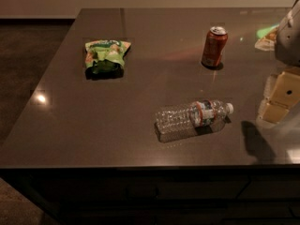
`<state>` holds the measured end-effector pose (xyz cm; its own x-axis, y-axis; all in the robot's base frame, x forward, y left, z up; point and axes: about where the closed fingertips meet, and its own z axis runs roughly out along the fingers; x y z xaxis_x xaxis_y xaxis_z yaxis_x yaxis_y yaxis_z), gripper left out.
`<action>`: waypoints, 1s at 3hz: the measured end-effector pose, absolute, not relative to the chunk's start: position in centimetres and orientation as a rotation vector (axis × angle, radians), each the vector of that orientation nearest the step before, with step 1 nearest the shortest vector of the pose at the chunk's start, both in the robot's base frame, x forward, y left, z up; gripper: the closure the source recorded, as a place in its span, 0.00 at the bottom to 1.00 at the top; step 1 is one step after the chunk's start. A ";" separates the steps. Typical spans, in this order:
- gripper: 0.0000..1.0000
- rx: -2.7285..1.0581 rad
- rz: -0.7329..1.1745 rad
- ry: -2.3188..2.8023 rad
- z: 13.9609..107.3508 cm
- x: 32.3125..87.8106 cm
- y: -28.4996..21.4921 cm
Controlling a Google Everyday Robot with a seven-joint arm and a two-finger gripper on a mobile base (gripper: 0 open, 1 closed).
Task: Move coke can near green rice chip bag
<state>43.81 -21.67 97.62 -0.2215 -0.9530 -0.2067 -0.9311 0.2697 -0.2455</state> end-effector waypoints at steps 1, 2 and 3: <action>0.00 -1.725 -0.099 2.232 97.6 43.8 -21.7; 0.00 -1.690 -0.059 2.205 97.5 46.0 -20.8; 0.00 -1.618 -0.001 2.175 97.1 50.4 -19.7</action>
Offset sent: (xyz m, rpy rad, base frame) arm 0.0588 0.0208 -0.0066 0.1336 -0.0291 -0.0065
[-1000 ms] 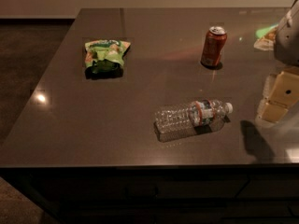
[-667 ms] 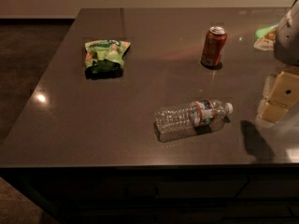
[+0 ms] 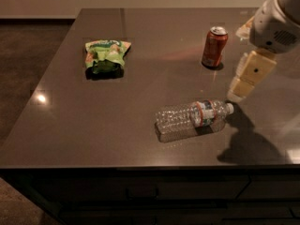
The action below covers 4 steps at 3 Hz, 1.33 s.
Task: Move coke can near green rice chip bag
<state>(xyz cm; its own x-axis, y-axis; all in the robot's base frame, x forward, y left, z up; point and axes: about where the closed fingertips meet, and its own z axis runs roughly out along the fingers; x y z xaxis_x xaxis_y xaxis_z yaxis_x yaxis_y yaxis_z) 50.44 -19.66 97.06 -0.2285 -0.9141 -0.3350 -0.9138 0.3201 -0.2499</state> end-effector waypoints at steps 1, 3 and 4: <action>0.00 -1.484 0.026 2.181 96.5 55.7 -19.2; 0.00 -1.122 0.068 2.223 96.0 65.1 -20.6; 0.00 -1.012 0.119 2.247 94.6 68.3 -21.0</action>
Offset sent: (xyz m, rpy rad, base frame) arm 0.1698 -0.0174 -0.0022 0.2744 -0.1549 -0.3820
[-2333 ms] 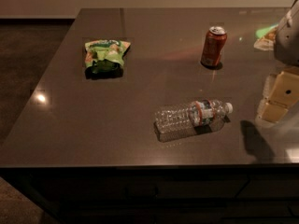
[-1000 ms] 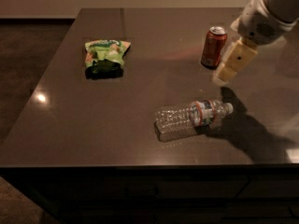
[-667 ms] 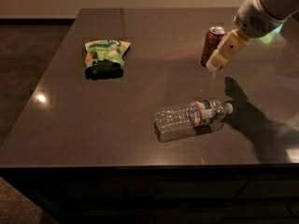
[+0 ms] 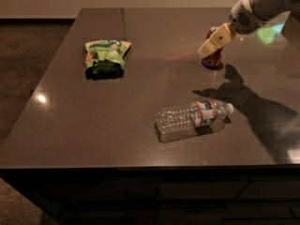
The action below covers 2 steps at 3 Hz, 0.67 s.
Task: Move coke can near green rice chip bag
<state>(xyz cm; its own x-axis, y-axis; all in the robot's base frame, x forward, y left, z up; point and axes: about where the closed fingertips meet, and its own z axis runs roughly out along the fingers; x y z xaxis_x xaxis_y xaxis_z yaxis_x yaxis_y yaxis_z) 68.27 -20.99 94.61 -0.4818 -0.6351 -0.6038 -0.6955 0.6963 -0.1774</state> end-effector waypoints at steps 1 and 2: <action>0.00 -0.919 0.159 2.264 93.6 70.6 -21.6; 0.00 -0.854 0.179 2.268 93.1 72.4 -22.0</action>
Offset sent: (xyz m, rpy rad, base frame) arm 0.0622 -0.0204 -0.0141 0.1327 -0.0135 -0.1535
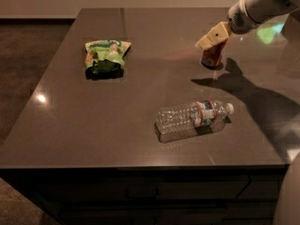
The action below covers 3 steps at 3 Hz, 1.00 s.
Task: Move coke can near green rice chip bag
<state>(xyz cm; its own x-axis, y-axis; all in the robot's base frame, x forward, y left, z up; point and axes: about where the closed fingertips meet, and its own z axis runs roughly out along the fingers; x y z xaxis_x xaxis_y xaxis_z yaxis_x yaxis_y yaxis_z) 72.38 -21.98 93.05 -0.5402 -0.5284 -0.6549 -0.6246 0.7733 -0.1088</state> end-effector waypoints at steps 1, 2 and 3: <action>0.00 -0.816 0.177 2.275 92.6 73.6 -22.3; 0.13 -0.805 0.168 2.290 92.3 74.3 -22.4; 0.36 -0.813 0.149 2.303 92.3 74.7 -22.5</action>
Offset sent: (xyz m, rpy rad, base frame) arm 0.0283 -0.0104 -0.0034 -0.0103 0.0130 -0.0610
